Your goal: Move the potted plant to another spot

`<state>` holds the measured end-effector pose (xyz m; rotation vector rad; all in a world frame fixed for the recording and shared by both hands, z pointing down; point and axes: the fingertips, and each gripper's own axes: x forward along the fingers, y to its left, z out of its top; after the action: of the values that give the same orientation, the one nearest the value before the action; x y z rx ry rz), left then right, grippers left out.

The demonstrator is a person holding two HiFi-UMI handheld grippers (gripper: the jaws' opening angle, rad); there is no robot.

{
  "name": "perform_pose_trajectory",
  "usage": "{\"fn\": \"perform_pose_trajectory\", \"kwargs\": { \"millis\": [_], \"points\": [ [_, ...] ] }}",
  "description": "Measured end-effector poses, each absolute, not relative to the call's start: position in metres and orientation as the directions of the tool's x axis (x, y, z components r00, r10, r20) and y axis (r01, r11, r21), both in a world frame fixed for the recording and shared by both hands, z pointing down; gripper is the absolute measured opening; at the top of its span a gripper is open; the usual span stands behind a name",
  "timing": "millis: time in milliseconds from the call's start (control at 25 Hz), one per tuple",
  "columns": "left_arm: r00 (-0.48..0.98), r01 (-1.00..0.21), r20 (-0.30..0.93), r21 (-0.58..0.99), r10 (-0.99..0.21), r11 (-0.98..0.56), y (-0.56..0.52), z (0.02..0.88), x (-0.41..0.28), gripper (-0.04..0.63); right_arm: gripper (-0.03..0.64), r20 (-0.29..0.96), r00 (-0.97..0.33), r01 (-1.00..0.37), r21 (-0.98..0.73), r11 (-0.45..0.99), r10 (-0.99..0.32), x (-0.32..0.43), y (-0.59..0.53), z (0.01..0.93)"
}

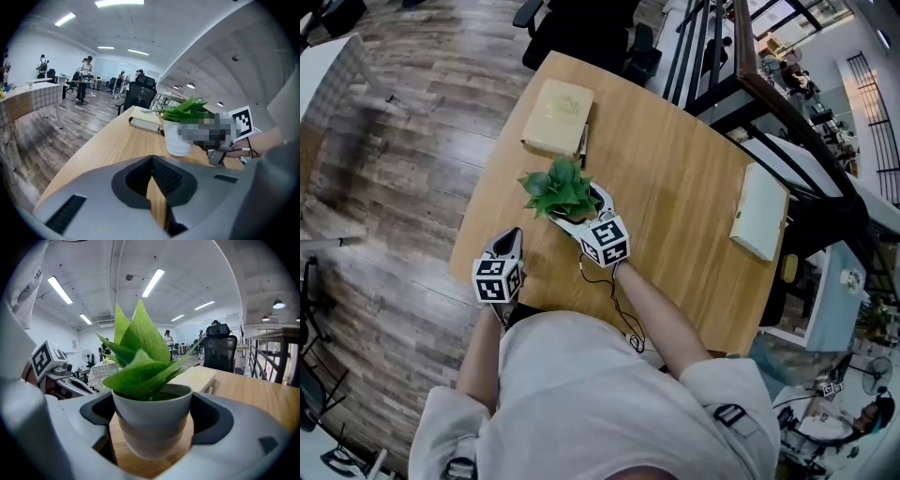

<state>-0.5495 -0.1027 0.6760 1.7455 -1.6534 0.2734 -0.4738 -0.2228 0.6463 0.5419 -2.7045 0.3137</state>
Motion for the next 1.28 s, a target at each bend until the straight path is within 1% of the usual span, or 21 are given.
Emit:
{"fn": "perform_pose_trajectory", "kwargs": {
  "millis": [200,520,800,1080,1280],
  "points": [
    [0.173,-0.937,0.6,0.344,-0.781,0.057,-0.106,0.68,-0.556,0.012,0.497,0.419,-0.846,-0.423,-0.154,0.893,-0.329,-0.483,-0.226,0.665],
    [0.193,-0.941,0.621,0.337,-0.76,0.037,-0.111,0.692,-0.565,0.012,0.5,0.428,-0.829,-0.464,-0.165,0.87,-0.36,-0.49,-0.231,0.683],
    [0.239,-0.935,0.627,0.354,-0.741,-0.001,-0.115,0.693,-0.538,0.012,0.505,0.448,-0.819,-0.447,-0.109,0.888,-0.357,-0.467,-0.214,0.691],
    [0.224,-0.94,0.639,0.341,-0.736,0.01,-0.108,0.692,-0.528,0.012,0.506,0.473,-0.813,-0.415,-0.063,0.908,-0.339,-0.46,-0.207,0.699],
    [0.204,-0.944,0.641,0.33,-0.74,0.026,-0.104,0.689,-0.52,0.012,0.511,0.478,-0.816,-0.416,-0.094,0.904,-0.326,-0.449,-0.205,0.706]
  ]
}}
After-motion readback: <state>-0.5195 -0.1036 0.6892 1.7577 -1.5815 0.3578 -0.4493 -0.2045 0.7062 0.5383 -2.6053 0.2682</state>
